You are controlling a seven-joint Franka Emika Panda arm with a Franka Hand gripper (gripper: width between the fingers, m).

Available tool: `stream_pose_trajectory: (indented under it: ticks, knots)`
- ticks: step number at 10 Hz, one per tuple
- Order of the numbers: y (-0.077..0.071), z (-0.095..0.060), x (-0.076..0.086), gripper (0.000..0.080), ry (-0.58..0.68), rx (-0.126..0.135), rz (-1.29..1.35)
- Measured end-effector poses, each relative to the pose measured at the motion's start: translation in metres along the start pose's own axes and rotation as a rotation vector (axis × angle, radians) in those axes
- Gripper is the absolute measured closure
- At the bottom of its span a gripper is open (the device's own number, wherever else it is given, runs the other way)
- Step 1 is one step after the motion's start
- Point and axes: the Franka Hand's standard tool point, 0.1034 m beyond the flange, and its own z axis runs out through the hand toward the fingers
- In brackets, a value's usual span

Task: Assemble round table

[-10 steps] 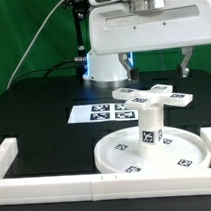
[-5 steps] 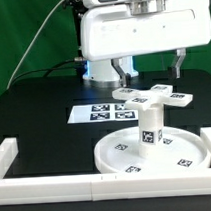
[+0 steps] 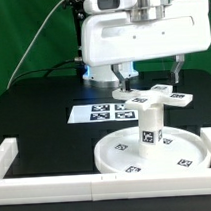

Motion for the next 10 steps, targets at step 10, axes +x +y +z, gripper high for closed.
stream_pose_trajectory:
  ticks: [10]
  knots:
    - [-0.009,0.013,-0.003,0.015,-0.022,-0.001,0.057]
